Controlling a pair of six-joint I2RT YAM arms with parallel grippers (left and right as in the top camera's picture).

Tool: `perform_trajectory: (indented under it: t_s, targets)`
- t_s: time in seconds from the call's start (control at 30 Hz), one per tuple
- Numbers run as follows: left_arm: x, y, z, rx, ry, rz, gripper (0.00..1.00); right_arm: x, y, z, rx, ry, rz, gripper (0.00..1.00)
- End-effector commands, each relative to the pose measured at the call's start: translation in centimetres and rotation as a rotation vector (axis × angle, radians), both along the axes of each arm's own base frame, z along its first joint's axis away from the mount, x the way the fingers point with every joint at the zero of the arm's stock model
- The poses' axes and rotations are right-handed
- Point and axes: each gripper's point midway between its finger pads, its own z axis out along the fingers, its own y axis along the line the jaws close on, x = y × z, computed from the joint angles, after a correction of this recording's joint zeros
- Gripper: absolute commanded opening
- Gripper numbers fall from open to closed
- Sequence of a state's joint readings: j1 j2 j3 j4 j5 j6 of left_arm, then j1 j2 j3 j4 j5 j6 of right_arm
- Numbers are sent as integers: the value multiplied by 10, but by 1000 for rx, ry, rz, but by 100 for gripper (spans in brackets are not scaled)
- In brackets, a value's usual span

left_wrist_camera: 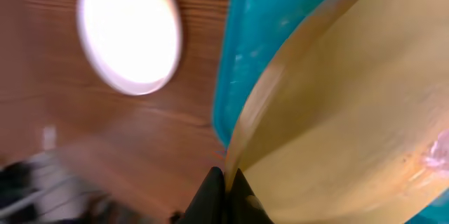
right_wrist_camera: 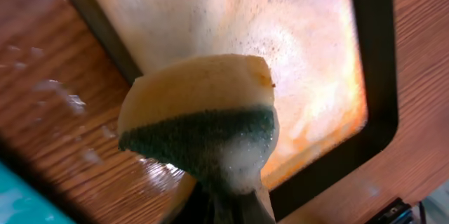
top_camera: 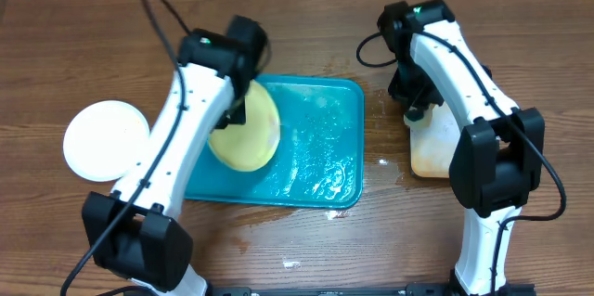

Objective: Clean dirty plates on tray and stack at the side
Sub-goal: 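Move the sponge right onto the baking tray with the right gripper, then lift the yellow plate upright with the left gripper and carry it left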

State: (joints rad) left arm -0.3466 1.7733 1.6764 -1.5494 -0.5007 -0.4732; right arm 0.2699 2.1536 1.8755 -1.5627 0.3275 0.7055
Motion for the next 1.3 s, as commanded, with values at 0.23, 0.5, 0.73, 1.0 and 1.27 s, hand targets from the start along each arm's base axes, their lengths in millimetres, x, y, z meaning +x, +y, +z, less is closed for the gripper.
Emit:
perform_trajectory:
  t_s: [0.23,0.5,0.73,1.0,1.27]
  targets:
    - [5,29,49,347,-205,68,4,-31,-19,-44,-6,105,-38,4]
    - [13,29,69,455,-320,56,4,-34,-30,-54,82,137,-68,4]
    - [16,23,79,508,-357,8,4,-32,-36,-56,129,134,-102,4]
    - [17,19,83,539,-335,-50,4,-32,-43,-56,138,134,-126,4]
    - [17,19,83,550,-316,-72,4,-32,-42,-57,145,133,-128,4]
